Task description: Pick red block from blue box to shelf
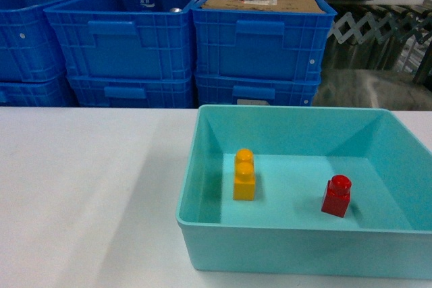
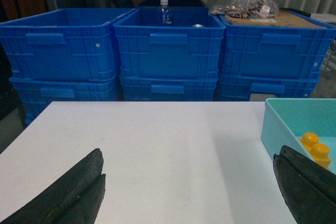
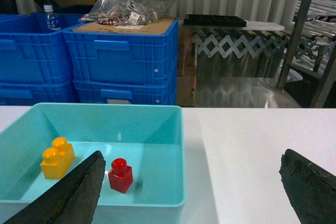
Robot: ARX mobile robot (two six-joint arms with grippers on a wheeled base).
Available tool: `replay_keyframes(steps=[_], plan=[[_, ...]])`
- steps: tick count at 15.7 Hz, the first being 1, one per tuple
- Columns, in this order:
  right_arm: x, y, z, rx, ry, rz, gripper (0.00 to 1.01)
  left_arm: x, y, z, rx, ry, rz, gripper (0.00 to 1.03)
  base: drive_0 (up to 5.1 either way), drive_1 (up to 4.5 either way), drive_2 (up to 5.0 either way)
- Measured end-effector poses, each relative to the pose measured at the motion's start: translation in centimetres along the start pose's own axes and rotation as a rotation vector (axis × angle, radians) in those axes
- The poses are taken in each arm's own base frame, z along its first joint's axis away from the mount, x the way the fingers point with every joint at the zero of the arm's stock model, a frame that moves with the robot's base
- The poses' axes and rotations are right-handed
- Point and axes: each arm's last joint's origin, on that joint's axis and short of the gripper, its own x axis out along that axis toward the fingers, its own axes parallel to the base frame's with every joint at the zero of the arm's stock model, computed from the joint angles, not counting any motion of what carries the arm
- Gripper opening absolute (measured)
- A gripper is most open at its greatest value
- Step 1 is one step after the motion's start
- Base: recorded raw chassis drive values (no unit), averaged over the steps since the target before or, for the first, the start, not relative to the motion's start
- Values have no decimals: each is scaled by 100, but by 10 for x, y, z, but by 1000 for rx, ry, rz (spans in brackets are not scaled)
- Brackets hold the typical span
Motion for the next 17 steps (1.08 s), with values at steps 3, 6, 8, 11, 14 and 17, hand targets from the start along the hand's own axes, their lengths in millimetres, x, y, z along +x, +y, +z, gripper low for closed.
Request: replay_keyframes(steps=[3, 6, 8, 11, 14, 17], plan=[[0, 0, 0, 0, 0, 0, 98, 0, 0, 0, 0, 0, 0, 98, 0, 0, 0], [0, 0, 0, 0, 0, 0, 98, 0, 0, 0, 0, 0, 0, 98, 0, 0, 0], [0, 0, 0, 0, -1, 0, 98, 0, 0, 0, 0, 0, 0, 98, 0, 0, 0], [8, -1, -5, 6, 202, 104, 98, 0, 0, 0, 0, 0, -1, 98, 0, 0, 0], [40, 11, 17, -7, 250, 176, 98, 0, 0, 0, 0, 0, 0, 98, 0, 0, 0], [176, 67, -4, -42, 572, 226, 98, 0, 0, 0, 0, 0, -1, 98, 0, 0, 0]])
